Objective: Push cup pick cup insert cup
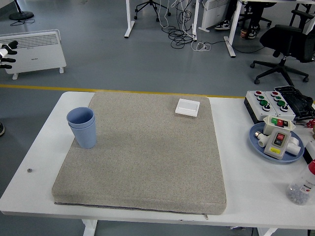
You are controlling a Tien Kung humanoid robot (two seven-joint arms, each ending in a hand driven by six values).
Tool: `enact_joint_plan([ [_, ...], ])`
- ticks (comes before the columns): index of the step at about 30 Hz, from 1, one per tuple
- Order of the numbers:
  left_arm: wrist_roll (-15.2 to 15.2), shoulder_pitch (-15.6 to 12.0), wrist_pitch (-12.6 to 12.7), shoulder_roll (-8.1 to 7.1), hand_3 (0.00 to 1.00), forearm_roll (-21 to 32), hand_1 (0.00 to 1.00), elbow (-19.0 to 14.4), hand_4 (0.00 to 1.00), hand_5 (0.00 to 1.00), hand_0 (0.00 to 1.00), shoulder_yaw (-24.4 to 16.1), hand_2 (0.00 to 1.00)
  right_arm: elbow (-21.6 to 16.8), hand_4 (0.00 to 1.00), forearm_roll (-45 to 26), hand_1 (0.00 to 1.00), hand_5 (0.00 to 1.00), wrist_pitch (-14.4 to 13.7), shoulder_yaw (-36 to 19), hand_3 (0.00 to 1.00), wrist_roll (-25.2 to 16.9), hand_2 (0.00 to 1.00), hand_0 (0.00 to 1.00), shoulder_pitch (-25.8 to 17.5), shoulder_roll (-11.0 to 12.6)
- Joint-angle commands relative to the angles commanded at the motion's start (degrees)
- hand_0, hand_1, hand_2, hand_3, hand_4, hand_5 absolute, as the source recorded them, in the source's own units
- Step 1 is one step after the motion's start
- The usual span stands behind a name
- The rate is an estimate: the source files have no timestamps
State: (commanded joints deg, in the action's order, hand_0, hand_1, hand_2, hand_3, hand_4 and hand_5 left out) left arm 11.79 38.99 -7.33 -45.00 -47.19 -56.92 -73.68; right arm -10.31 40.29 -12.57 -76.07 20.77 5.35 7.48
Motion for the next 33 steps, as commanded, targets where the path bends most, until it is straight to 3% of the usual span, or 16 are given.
enact_joint_plan([
  [1,0.8,-0.5,-0.1,-0.03,0.706,2.6,0.731,0.0,0.658,0.998,0.721,-1.1,0.754,0.0,0.122,0.0,0.59,0.538,0.0,0.0,0.583,0.0,0.589,0.679,0.0,0.0],
  [5,2.8,-7.2,-0.1,0.69,0.706,12.3,0.731,-1.6,0.658,0.998,0.721,-7.6,0.754,0.0,0.122,0.1,0.59,0.538,0.0,-0.3,0.583,-0.1,0.589,0.679,0.0,-0.1],
  [11,-0.3,-15.3,-0.1,3.96,0.737,26.8,0.767,-4.6,0.665,0.998,0.75,-14.1,0.79,0.0,0.122,0.8,0.59,0.538,0.0,-0.9,0.583,0.1,0.589,0.679,-0.1,-0.3],
  [15,-3.4,-19.7,-2.1,6.14,0.752,36.5,0.794,-7.5,0.662,0.998,0.774,-17.0,0.817,0.0,0.122,1.2,0.589,0.538,0.0,-1.3,0.582,0.1,0.589,0.679,-0.4,-0.5],
  [17,-5.5,-22.1,-4.6,7.38,0.752,41.0,0.794,-9.6,0.662,0.998,0.774,-17.9,0.817,0.0,0.122,1.2,0.589,0.538,-0.1,-1.5,0.582,0.1,0.589,0.679,-0.6,-0.7],
  [19,-6.5,-23.1,-5.6,7.87,0.755,45.4,0.797,-10.6,0.661,0.998,0.776,-18.1,0.813,0.0,0.122,1.3,0.589,0.538,-0.1,-1.6,0.582,0.1,0.59,0.679,-0.6,-0.7],
  [21,-8.8,-25.1,-6.8,9.72,0.755,49.8,0.797,-13.1,0.661,0.998,0.776,-18.6,0.813,0.0,0.122,1.6,0.589,0.538,0.0,-1.8,0.582,0.0,0.59,0.679,-0.7,-0.8],
  [24,-9.6,-26.2,-6.9,11.64,0.755,48.3,0.797,-14.6,0.661,0.998,0.776,-18.9,0.813,0.0,0.122,1.6,0.589,0.538,0.0,-2.0,0.582,0.0,0.59,0.679,-0.8,-0.9],
  [28,-10.7,-26.4,-6.4,14.47,0.77,43.7,0.804,-14.1,0.661,0.998,0.8,-18.7,0.844,0.0,0.122,1.3,0.589,0.541,0.0,-1.9,0.582,-0.1,0.589,0.679,-0.7,-1.0],
  [33,-11.5,-27.6,-5.6,16.25,0.78,39.6,0.817,-14.4,0.659,0.998,0.821,-19.1,0.865,0.0,0.122,0.9,0.589,0.54,0.1,-2.0,0.582,-0.3,0.59,0.678,-0.8,-1.1],
])
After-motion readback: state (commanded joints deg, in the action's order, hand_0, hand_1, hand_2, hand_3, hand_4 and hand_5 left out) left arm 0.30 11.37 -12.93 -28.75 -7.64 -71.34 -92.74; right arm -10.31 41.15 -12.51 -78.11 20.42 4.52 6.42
